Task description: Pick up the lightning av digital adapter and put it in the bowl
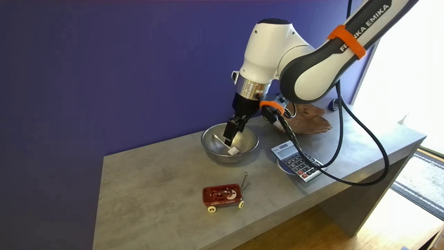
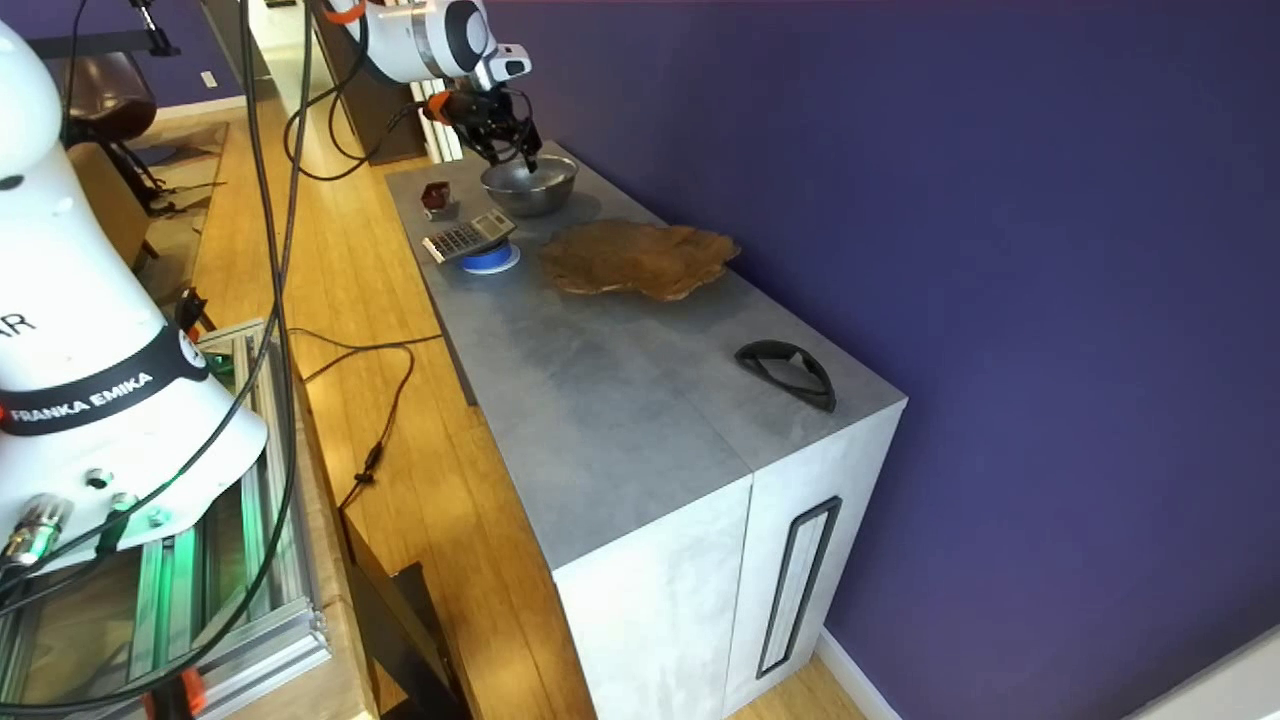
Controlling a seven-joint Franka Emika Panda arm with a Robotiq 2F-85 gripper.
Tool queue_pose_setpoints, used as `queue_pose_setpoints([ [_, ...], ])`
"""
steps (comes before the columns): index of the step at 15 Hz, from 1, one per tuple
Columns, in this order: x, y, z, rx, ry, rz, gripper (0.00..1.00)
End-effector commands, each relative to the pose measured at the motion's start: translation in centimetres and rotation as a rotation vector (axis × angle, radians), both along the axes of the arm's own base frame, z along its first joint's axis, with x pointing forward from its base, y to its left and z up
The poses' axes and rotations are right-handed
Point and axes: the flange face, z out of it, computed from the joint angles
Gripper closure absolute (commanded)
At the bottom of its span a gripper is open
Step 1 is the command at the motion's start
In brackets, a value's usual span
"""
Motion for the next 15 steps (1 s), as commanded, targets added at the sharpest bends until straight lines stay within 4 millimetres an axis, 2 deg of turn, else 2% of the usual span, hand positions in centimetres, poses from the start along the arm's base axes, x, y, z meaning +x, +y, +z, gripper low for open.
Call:
queue_pose_setpoints([
  [1, 2.4, 0.1, -0.9, 0.064, 0.024, -0.004, 0.03],
  [4, 3.2, 0.3, -1.7, 0.057, -0.023, -0.024, 0.13],
  [10, 4.1, 0.5, -3.8, 0.039, -0.127, -0.022, 0.23],
  [11, 4.1, 0.6, -4.2, 0.030, -0.138, -0.022, 0.35],
  [13, 4.3, 0.6, -5.2, 0.009, -0.149, -0.028, 0.43],
  [15, 4.5, 0.8, -6.2, -0.006, -0.153, -0.038, 0.61],
])
